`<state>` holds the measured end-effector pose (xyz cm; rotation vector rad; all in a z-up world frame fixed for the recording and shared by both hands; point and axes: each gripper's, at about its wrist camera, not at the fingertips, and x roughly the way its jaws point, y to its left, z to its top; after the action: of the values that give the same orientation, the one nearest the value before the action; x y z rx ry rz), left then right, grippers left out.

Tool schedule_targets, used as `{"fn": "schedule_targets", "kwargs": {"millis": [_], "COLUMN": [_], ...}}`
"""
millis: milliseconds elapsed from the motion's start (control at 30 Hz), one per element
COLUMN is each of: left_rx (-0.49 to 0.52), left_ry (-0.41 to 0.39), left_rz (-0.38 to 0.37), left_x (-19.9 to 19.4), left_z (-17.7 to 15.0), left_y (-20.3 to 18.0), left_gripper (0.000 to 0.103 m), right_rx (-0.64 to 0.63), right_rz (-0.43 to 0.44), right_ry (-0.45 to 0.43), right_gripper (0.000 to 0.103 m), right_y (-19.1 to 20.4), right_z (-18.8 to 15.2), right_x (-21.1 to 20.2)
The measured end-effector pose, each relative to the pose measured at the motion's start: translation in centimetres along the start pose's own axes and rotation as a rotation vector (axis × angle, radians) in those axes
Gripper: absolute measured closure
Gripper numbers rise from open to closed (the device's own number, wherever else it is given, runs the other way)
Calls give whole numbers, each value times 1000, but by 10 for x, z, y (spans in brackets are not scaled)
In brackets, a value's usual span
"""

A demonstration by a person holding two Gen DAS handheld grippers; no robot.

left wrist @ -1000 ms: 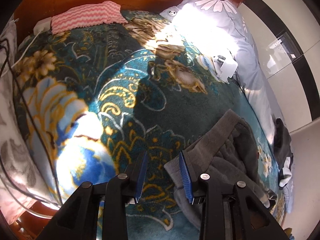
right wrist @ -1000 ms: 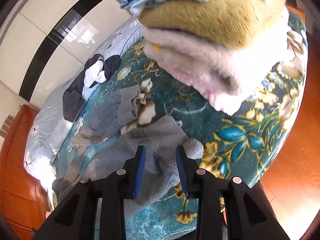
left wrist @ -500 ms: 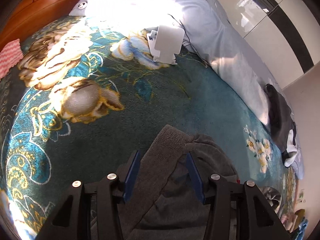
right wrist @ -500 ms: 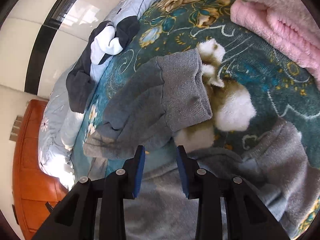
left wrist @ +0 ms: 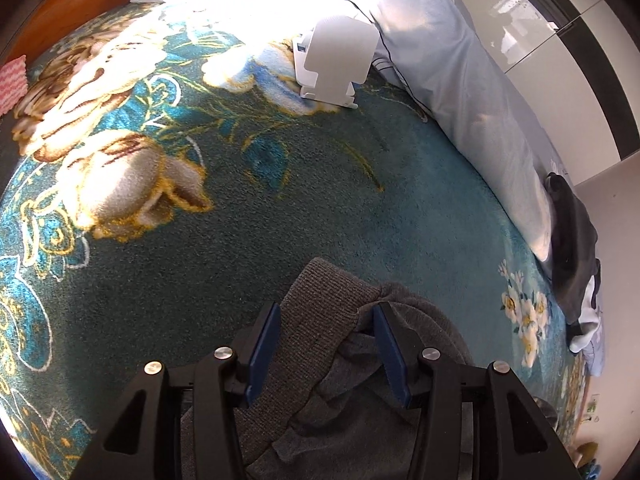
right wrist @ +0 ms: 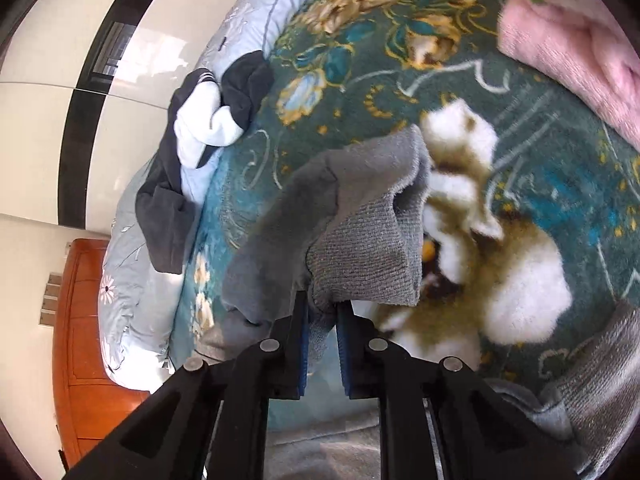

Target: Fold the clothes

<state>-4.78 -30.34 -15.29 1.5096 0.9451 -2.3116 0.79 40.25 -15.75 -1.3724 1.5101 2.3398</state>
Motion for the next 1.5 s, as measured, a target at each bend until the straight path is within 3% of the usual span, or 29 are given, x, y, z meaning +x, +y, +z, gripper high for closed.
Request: {"fn": "schedule_targets", "kwargs": {"millis": [267, 433, 567, 633, 767, 933, 1067, 1333, 1367, 1400, 1467, 1500], "left_rx": [-17, -41, -40, -42, -40, -46, -54, -32, -31, -30, -30, -32], "left_ry": [-5, -10, -23, -28, -31, -25, -25, -25, -29, -33, -41, -45], "left_rz": [-2, 4, 8, 9, -5, -26, -49, -65, -68, -71, -74, -73], "left_x": [4, 7, 5, 5, 10, 16, 12, -4, -7, -9, -13, -16], "left_z": [1, 2, 4, 6, 8, 6, 3, -7, -7, -7, -8, -9], "left_y": [2, 2, 1, 1, 2, 5, 8, 16, 17, 17, 18, 19], "left_gripper": [51, 50, 50, 49, 47, 45, 45, 44, 44, 44, 44, 44], "right_rx": [-68, -126, -191, -228, -286, -298, -241, -213, -202, -190, -168, -178], "right_rz": [123, 68, 16, 48, 86, 20, -60, -88, -85, -81, -64, -57], "right_ry": [-73, -12, 44, 37, 17, -22, 55, 50, 44, 37, 46, 45], "right_gripper": [91, 91, 87, 86, 54, 54, 54, 54, 56, 72, 96, 97], "right_y": [77, 108, 114, 114, 108, 77, 58, 74, 74, 74, 73, 74], "right_z": [87, 116, 117, 114, 110, 108, 106, 103, 103, 103, 102, 102], "right_x": [5, 57, 94, 89, 79, 63, 92, 138, 139, 140, 141, 138]}}
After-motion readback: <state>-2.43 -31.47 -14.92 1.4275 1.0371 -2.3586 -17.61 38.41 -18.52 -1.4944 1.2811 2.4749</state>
